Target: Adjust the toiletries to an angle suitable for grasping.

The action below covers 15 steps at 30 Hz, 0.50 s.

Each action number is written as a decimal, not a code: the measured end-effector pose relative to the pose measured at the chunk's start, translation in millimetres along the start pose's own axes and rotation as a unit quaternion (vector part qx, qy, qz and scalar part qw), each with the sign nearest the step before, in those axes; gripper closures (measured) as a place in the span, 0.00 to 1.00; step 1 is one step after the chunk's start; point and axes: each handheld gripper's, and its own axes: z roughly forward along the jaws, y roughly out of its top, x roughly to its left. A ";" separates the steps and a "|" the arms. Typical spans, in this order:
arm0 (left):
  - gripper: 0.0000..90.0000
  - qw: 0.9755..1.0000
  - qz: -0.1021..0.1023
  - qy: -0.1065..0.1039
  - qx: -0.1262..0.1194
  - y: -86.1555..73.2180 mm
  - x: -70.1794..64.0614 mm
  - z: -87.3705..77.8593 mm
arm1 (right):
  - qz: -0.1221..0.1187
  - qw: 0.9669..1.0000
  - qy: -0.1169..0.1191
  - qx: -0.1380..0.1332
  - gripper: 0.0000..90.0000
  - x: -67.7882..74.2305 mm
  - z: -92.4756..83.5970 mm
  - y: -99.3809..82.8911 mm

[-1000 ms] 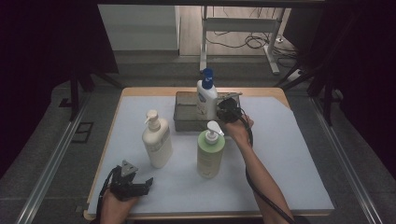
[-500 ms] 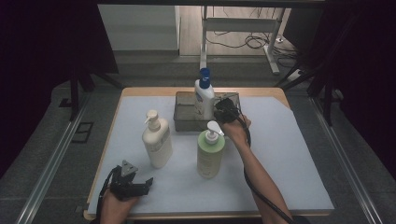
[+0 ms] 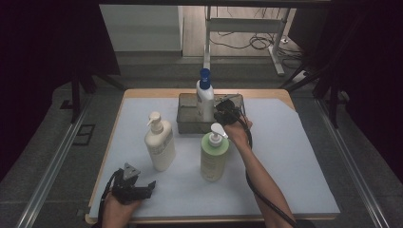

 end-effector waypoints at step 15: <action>0.14 1.000 0.000 -0.001 0.000 0.0 0.0 0.0 | -0.002 1.000 0.010 0.001 0.99 5.8 3.2 5.2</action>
